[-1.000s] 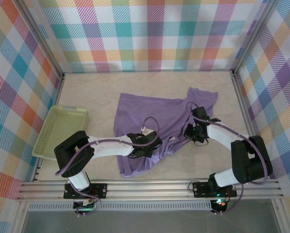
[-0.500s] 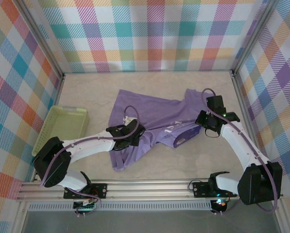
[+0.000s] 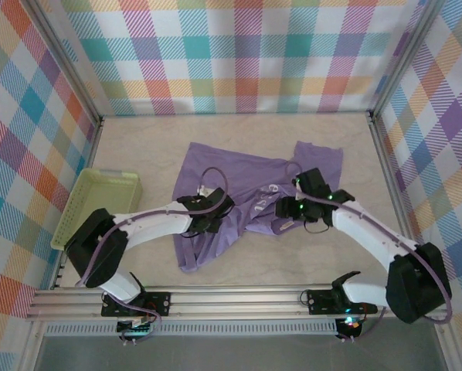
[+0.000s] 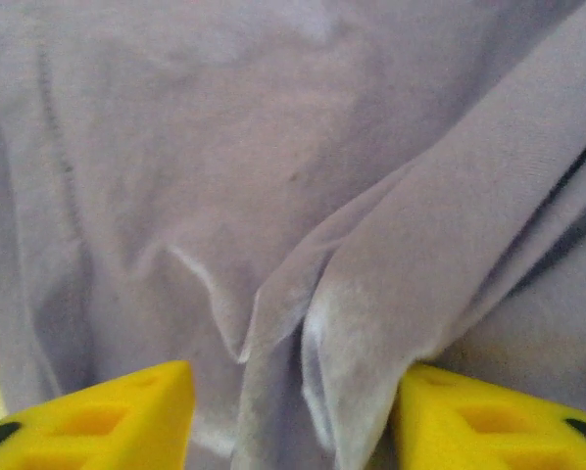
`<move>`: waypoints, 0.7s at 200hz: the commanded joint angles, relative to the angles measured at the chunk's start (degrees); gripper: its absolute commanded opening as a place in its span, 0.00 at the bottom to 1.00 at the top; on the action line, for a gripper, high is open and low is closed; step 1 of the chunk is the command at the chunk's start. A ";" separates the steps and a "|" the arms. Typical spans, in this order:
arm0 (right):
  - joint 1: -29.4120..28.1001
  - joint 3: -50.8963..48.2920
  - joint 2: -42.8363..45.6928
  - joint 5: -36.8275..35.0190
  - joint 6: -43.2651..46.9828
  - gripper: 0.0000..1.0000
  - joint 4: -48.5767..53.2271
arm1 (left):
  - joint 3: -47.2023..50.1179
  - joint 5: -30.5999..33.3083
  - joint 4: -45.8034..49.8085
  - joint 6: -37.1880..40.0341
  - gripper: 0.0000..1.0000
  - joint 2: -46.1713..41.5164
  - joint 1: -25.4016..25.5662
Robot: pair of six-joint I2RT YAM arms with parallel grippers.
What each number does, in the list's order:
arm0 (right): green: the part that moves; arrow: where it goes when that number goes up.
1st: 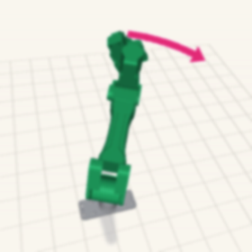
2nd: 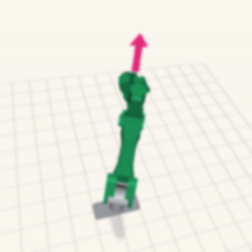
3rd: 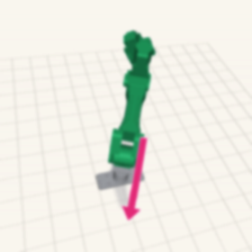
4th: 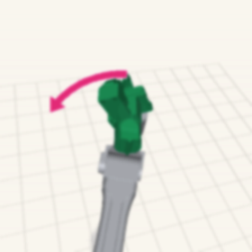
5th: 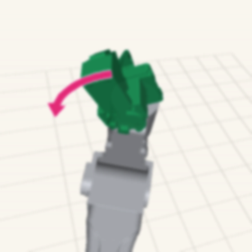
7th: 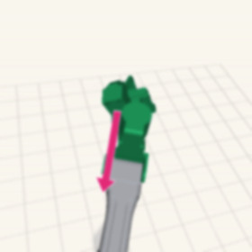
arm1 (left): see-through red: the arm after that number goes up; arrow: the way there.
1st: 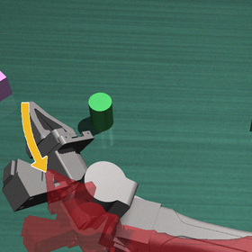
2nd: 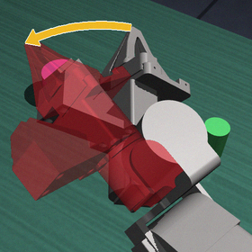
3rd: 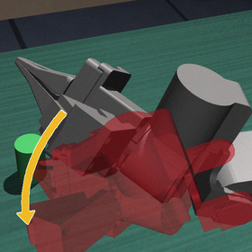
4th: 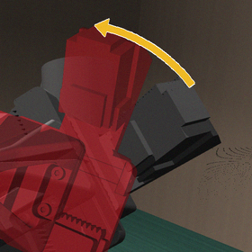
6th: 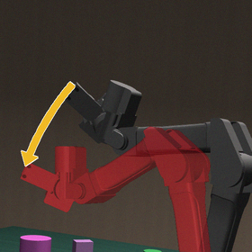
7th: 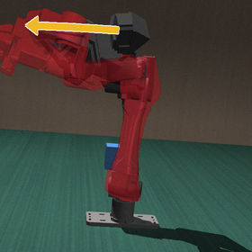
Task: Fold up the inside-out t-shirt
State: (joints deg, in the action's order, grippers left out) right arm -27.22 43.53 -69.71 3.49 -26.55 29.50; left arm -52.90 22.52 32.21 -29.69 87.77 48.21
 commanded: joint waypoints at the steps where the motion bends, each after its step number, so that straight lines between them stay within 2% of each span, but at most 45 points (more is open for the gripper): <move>1: -3.10 -3.08 1.66 3.36 -2.24 0.63 -4.75 | 1.72 2.54 3.67 -1.40 0.65 -6.65 2.49; 17: -4.68 -4.40 -0.27 3.29 -2.55 0.63 -6.99 | 2.87 3.96 2.69 -0.18 0.76 -9.20 6.72; 32: -6.10 -4.18 -2.60 3.66 -2.51 0.63 -8.67 | 4.27 1.64 0.63 1.66 0.81 -9.88 9.04; 49: -8.20 -2.71 -5.73 3.53 -2.37 0.62 -9.88 | 5.89 -1.45 -1.51 3.31 0.82 -9.60 10.49; 69: -9.06 -0.44 -10.51 2.20 -2.46 0.56 -9.28 | 7.73 -4.36 -3.50 4.42 0.80 -8.91 11.11; 84: -9.08 0.46 -12.61 1.54 -2.46 0.48 -9.05 | 8.67 -4.17 -3.80 4.35 0.73 -8.49 11.24; 104: -9.08 1.81 -13.54 -1.13 -2.37 0.24 -6.71 | 9.87 -1.25 -3.11 4.06 0.59 -8.27 10.91; 120: -9.03 2.97 -11.85 -8.88 -3.13 0.03 -1.39 | 10.48 0.35 -1.97 3.45 0.39 -8.53 9.46; 131: -8.51 4.02 -9.75 -16.74 -4.49 0.00 3.62 | 10.45 1.72 -0.61 1.62 0.24 -8.89 7.87; 140: -7.32 4.45 -7.43 -21.51 -5.38 0.00 7.06 | 10.58 2.36 0.10 0.26 0.15 -9.25 6.40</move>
State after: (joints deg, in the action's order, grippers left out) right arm -36.10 45.21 -82.11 -3.09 -29.91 26.28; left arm -43.18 21.28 29.98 -26.89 79.18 57.80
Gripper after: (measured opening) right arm 0.070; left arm 0.238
